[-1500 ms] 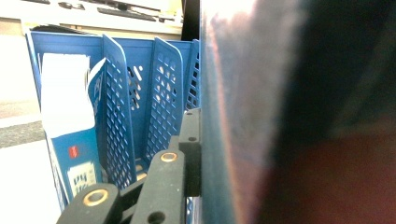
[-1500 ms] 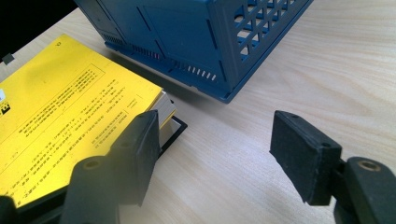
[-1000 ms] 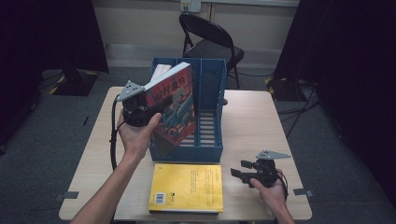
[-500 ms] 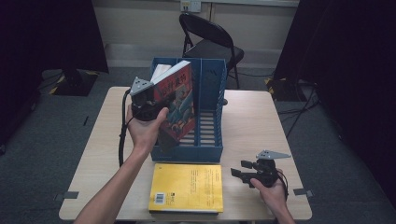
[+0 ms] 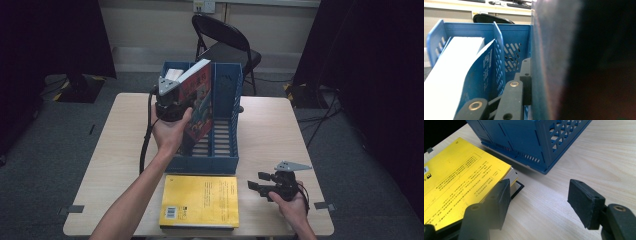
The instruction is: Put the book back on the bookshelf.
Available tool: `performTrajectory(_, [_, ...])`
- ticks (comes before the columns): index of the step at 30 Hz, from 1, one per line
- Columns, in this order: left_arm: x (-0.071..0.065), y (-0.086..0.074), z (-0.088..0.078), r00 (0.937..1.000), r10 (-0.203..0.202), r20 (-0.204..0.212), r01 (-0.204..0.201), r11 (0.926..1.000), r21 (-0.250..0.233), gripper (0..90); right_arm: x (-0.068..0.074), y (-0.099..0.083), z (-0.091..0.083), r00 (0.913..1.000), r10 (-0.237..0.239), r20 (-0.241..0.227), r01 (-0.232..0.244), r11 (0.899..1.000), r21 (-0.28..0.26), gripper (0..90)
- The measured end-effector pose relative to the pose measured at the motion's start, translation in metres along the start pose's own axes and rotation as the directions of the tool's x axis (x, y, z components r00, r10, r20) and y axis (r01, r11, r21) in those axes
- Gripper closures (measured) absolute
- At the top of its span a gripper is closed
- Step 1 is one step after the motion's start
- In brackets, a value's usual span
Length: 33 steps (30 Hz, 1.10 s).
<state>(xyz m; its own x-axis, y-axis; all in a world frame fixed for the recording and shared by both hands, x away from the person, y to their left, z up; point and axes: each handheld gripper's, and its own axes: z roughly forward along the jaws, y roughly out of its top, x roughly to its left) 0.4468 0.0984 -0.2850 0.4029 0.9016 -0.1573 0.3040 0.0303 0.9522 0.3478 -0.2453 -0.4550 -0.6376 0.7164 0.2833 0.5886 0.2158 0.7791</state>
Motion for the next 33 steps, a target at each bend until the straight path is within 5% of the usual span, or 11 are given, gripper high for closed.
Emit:
performTrajectory(15, [-0.005, -0.011, 0.028, 0.997, 0.019, -0.075, -0.02, 0.9996, -0.02, 74.5, 0.002, 0.0, 0.0, 0.9997, -0.023, 0.005, 0.023, 1.0, -0.004, 35.4])
performTrajectory(21, [-0.01, -0.02, 0.035, 0.9967, 0.044, -0.069, -0.046, 0.9985, -0.028, 74.5, 0.002, 0.0, 0.001, 0.9997, -0.025, 0.006, 0.025, 1.0, 0.001, 35.4])
performTrajectory(33, [-0.006, -0.036, 0.043, 0.9974, 0.014, -0.07, -0.016, 0.9997, -0.017, 74.5, 0.002, -0.001, 0.001, 0.9995, -0.03, 0.007, 0.03, 1.0, 0.004, 35.5])
